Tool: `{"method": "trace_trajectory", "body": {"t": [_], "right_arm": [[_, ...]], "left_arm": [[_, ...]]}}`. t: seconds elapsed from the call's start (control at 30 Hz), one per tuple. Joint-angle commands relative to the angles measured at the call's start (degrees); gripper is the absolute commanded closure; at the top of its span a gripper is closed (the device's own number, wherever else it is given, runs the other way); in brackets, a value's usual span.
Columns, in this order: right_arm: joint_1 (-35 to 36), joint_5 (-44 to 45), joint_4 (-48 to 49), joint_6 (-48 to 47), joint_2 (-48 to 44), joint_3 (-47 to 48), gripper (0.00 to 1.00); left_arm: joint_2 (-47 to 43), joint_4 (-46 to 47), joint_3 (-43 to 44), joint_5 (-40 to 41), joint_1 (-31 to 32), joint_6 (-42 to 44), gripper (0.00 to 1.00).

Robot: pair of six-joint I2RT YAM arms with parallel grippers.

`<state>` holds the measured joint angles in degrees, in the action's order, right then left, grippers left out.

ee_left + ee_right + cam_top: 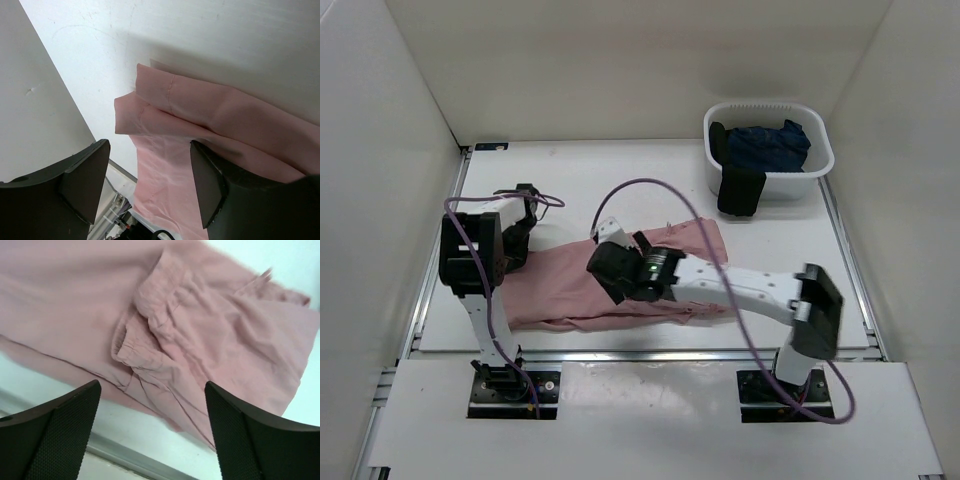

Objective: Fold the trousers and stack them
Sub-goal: Fold the trousers

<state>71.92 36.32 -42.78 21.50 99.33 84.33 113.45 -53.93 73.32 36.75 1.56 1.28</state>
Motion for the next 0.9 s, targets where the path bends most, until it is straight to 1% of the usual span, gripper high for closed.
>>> {"method": "trace_trajectory", "body": {"t": [0.0,0.03,0.1,0.13,0.17,0.2,0.23,0.27,0.3,0.33,0.37,0.47,0.63,0.7,0.77,0.8,0.83,0.87], "right_arm": [[-1.95,-0.37,6.29,-1.9,-11.85,-2.67,0.13],[-2.83,-0.37,8.75,-1.9,-12.49,-5.12,0.15],[-6.87,-1.94,8.77,1.42,-11.45,-5.76,0.21],[-10.54,-3.26,8.25,2.66,-10.57,-6.54,0.25],[-12.49,-4.92,8.24,3.72,-9.6,-7.16,0.39],[-14.42,-9.46,8.24,5.21,-7.59,-7.95,0.48],[-17.4,-11.77,10.42,5.22,-6.7,-10.13,0.58],[-18.3,-13.45,11.75,5.22,-4.95,-11.2,0.79],[-18.83,-14.42,12.89,4.7,-4.24,-12.25,0.89],[-19.36,-14.43,13.95,4.7,-3.62,-13.05,0.97],[-19.36,-15.04,15.52,4.7,-3.09,-14.36,1.0],[-19.36,-17.32,17.64,3.55,-1.69,-16.91,1.0],[-21.55,-18.03,14.06,4.78,0.25,-17.46,1.0],[-23.66,-17.42,12.56,5.48,-3.68,-16.92,0.78],[-25.15,-15.67,11.94,7.93,-7.81,-18.05,0.21],[-27.25,-14.79,11.94,10.3,-11.92,-19.2,0.04],[-28.58,-14.78,11.94,11.45,-13.88,-20.51,0.01],[-31.64,-14.78,11.94,12.42,-15.73,-23.57,0.01]], "left_arm": [[-2.44,2.87,-0.99,-4.14,-0.16,-1.28,0.23],[-2.44,2.87,-0.99,-4.15,-0.16,-1.28,0.23],[-2.44,2.87,-0.99,-4.15,-0.68,-1.28,0.23],[-2.96,2.87,-0.99,-4.15,-0.68,-1.28,0.23],[-2.97,2.87,-0.99,-4.15,-0.68,-1.28,0.23],[-2.97,2.87,-0.99,-4.15,-0.68,-1.28,0.23],[-2.97,2.87,-0.99,-4.15,-0.68,-1.28,0.21],[-2.97,2.87,-0.99,-4.15,-0.68,-1.28,0.21],[-2.97,2.87,-0.99,-4.67,-0.68,-1.28,0.21],[-2.97,2.87,-1.51,-4.67,-1.21,-1.28,0.21],[-2.97,2.87,-1.51,-4.67,-1.21,-1.28,0.21],[-3.5,2.87,-1.51,-4.67,-1.74,-1.28,0.21],[-2.98,2.87,-1.51,-5.2,-2.35,-1.28,0.21],[-2.97,2.87,-1.51,-5.2,-2.35,-1.28,0.21],[-2.97,2.87,-1.51,-5.2,-2.35,-1.28,0.21],[-2.97,2.87,-1.51,-5.72,-2.35,-1.28,0.21],[-3.49,2.87,-1.51,-5.73,-2.35,-1.28,0.21],[-3.5,2.87,-1.51,-5.73,-2.35,-1.28,0.21]]}}
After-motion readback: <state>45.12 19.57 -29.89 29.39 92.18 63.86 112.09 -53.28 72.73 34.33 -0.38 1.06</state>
